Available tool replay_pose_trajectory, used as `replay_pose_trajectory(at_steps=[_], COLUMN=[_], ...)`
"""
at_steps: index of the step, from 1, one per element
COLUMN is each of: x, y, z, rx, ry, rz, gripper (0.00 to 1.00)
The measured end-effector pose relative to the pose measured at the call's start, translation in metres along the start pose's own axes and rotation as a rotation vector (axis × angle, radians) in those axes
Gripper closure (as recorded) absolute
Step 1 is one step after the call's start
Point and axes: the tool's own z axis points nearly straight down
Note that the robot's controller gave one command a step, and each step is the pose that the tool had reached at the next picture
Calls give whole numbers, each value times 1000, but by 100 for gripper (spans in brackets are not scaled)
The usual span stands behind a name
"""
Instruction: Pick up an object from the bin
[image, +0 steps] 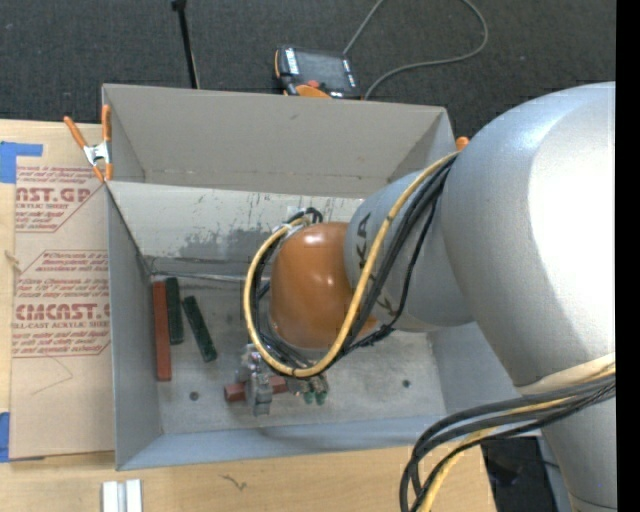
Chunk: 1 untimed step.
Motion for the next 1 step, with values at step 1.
replay_pose_trajectory(at_steps=[1], x=[-10], y=[-22], z=[-136], rx=[2], ry=[-7], rz=[-224], gripper=[100])
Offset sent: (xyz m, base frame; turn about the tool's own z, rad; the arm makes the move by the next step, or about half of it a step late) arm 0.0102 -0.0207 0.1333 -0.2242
